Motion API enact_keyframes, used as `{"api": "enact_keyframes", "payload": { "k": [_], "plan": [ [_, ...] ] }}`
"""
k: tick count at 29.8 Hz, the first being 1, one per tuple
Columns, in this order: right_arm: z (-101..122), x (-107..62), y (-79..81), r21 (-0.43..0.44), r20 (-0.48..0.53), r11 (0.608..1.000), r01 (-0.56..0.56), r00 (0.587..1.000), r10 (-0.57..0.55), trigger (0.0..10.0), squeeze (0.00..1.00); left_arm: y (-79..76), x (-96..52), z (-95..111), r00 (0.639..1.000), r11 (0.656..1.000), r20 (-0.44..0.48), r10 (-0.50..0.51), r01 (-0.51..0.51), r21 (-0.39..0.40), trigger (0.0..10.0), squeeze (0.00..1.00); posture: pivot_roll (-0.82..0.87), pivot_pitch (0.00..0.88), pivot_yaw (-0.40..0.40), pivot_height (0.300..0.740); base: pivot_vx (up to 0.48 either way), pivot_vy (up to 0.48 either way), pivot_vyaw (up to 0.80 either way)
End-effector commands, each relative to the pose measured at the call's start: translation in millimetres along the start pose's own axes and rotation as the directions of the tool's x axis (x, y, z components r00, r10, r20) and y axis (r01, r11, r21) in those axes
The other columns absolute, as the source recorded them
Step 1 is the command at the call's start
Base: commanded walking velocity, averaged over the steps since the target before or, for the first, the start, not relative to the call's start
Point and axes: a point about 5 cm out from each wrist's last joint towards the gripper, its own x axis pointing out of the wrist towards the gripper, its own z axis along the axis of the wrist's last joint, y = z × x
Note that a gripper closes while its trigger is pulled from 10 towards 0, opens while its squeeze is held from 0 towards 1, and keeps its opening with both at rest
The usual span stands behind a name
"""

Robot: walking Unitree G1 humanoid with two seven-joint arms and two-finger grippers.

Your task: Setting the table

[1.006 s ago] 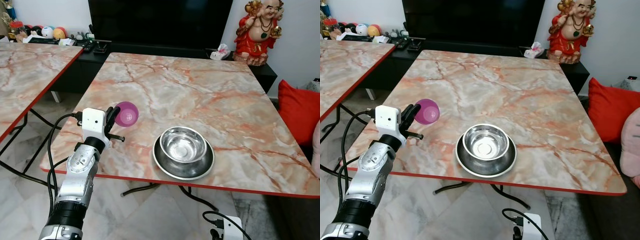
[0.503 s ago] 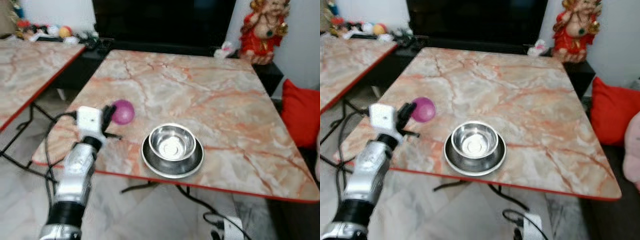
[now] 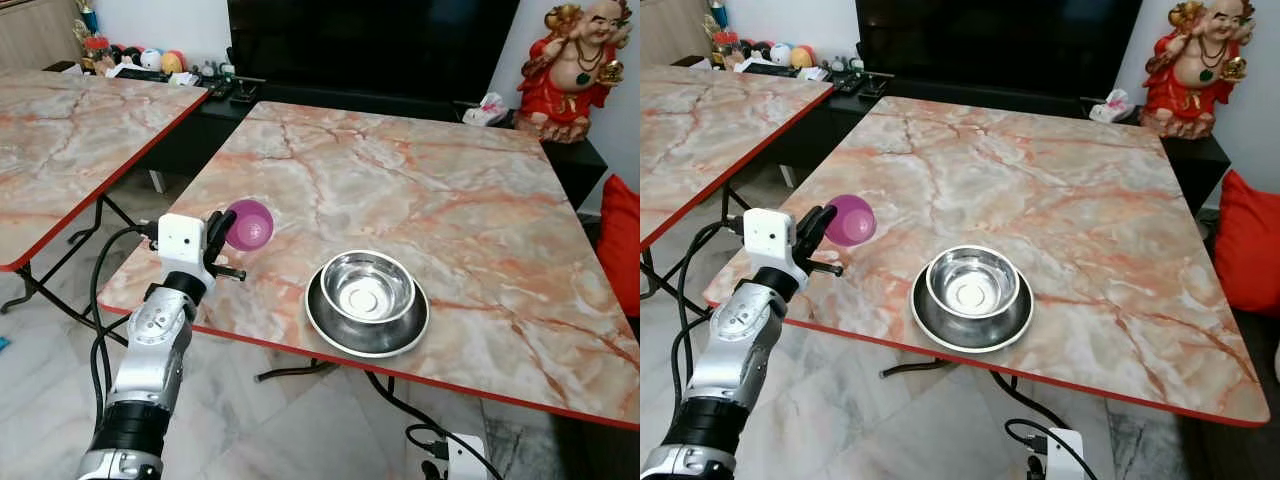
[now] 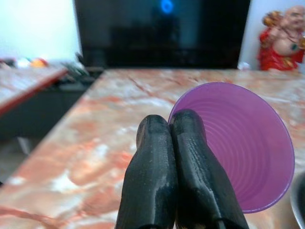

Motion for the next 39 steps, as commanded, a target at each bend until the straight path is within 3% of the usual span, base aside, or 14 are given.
{"api": "enact_keyframes", "payload": {
  "k": [1, 6, 10, 18, 19, 23, 25, 32, 39],
  "plan": [
    [-1.0, -0.2, -1.2, 0.004, -0.005, 1.0, 0.004, 1.0, -0.004, 10.0, 0.0, -3.8, 4.0, 2.2, 0.999, 0.998, -0.009, -0.05, 0.05, -0.024, 10.0, 0.0, 0.16, 0.0, -0.059, 0.74, 0.0, 0.0, 0.0],
    [-1.1, -0.2, -1.2, 0.011, -0.006, 1.0, 0.006, 1.0, -0.006, 10.0, 0.0, -12.1, 2.7, -1.6, 0.994, 0.993, -0.031, -0.109, 0.107, -0.041, 10.0, 0.0, 0.16, 0.0, -0.06, 0.74, 0.0, 0.0, 0.0],
    [-0.9, -0.1, -1.3, 0.011, -0.007, 1.0, 0.005, 1.0, -0.005, 10.0, 0.0, -20.6, 7.0, -4.3, 0.989, 0.985, -0.045, -0.139, 0.133, -0.113, 10.0, 0.0, 0.16, 0.0, -0.064, 0.74, 0.0, 0.0, 0.0],
    [-0.1, 0.1, -2.0, 0.003, -0.004, 1.0, 0.005, 1.0, -0.005, 10.0, 0.0, -26.6, 42.0, 6.8, 0.998, 0.975, -0.045, -0.043, 0.032, -0.22, 10.0, 0.0, 0.16, 0.0, -0.065, 0.74, 0.0, 0.0, 0.0],
    [-0.2, 0.0, -1.9, 0.003, -0.005, 1.0, 0.005, 1.0, -0.005, 10.0, 0.0, -27.3, 50.9, 9.7, 0.998, 0.975, -0.058, -0.014, 0.001, -0.22, 10.0, 0.0, 0.15, 0.0, -0.063, 0.74, 0.0, 0.0, 0.0],
    [-0.4, 0.0, -1.8, 0.005, -0.005, 1.0, 0.006, 1.0, -0.006, 10.0, 0.0, -28.5, 60.4, 8.6, 0.993, 0.971, -0.116, 0.006, -0.033, -0.239, 10.0, 0.0, 0.14, 0.0, -0.06, 0.74, 0.0, 0.0, 0.0],
    [-0.6, -0.1, -1.5, 0.007, -0.005, 1.0, 0.008, 1.0, -0.008, 10.0, 0.0, -28.5, 69.0, 4.3, 0.979, 0.963, -0.201, 0.029, -0.081, -0.259, 10.0, 0.0, 0.14, 0.0, -0.055, 0.74, 0.0, 0.0, 0.0],
    [-1.4, -0.2, -0.9, 0.01, -0.009, 1.0, 0.01, 1.0, -0.009, 10.0, 0.0, -23.3, 73.6, -4.2, 0.944, 0.953, -0.325, 0.061, -0.152, -0.263, 10.0, 0.0, 0.14, 0.0, -0.053, 0.74, 0.0, 0.0, 0.0],
    [-1.3, -0.1, -0.9, 0.007, -0.011, 1.0, 0.008, 1.0, -0.008, 10.0, 0.0, -22.1, 71.8, -11.6, 0.927, 0.951, -0.371, 0.051, -0.159, -0.266, 10.0, 0.0, 0.14, 0.0, -0.054, 0.74, 0.0, 0.0, 0.0]
  ]
}}
